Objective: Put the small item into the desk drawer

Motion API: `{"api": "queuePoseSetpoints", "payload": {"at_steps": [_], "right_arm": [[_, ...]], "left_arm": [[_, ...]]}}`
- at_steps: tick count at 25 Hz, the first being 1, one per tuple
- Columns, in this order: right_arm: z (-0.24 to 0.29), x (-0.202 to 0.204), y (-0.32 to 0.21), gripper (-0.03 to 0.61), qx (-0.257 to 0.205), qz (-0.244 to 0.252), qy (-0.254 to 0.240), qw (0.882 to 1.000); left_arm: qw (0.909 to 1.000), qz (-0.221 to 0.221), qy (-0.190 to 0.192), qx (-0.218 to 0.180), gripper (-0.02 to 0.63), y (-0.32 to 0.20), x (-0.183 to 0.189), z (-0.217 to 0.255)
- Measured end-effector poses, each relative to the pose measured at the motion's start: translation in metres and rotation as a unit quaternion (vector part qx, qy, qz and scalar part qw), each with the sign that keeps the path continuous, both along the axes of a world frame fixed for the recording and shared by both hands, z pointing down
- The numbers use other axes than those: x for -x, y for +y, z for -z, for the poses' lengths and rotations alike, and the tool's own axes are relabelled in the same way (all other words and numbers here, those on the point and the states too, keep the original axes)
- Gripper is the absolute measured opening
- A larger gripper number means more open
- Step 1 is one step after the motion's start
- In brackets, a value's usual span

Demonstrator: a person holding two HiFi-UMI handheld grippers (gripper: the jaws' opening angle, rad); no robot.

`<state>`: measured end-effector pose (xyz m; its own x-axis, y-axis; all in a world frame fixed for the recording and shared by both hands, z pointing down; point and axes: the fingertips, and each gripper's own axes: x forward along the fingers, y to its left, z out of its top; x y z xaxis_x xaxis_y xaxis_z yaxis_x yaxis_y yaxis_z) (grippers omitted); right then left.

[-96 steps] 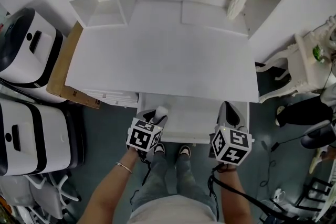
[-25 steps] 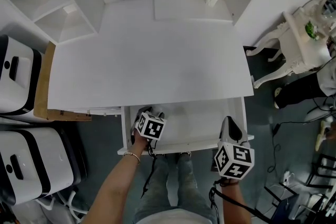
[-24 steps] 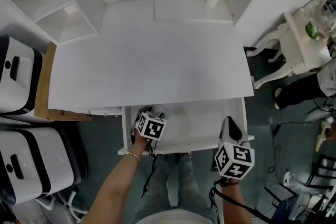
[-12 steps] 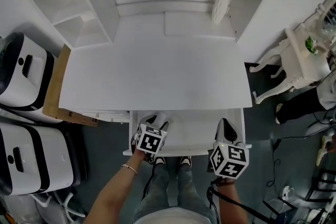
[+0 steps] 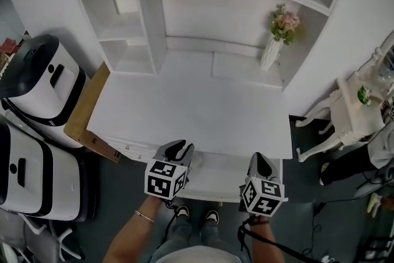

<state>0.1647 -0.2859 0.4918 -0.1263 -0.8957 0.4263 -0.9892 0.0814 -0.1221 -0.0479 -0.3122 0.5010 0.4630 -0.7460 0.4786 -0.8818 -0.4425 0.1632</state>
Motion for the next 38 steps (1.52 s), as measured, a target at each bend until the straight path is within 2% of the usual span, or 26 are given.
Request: {"api": "queuePoseSetpoints", "payload": {"at_steps": [6,13,17,22,38], "right_arm": [[0.044,0.007,-0.007,0.005,-0.038,0.025,0.012,0.999],[0.104,0.009,-0.015,0.005,-0.098,0.046,0.031,0.994],[0.129,0.003,-0.016,0.005,-0.126,0.042,0.037,0.991],[0.135,-0.006,-0.014,0.005,-0.136,0.024,0.033,0.99],[0.124,-0.016,-0.006,0.005,-0.128,-0.001,0.004,0.992]], "left_arm": [[0.995,0.054,0.025,-0.08,0.032,-0.003,0.024,0.071],[0.9804,0.118,0.056,-0.148,0.017,-0.006,0.047,0.124],[0.9743,0.13,0.061,-0.174,0.014,-0.007,0.054,0.149],[0.9722,0.133,0.055,-0.185,0.014,-0.005,0.061,0.158],[0.9793,0.118,0.047,-0.157,0.014,-0.014,0.054,0.141]]}}
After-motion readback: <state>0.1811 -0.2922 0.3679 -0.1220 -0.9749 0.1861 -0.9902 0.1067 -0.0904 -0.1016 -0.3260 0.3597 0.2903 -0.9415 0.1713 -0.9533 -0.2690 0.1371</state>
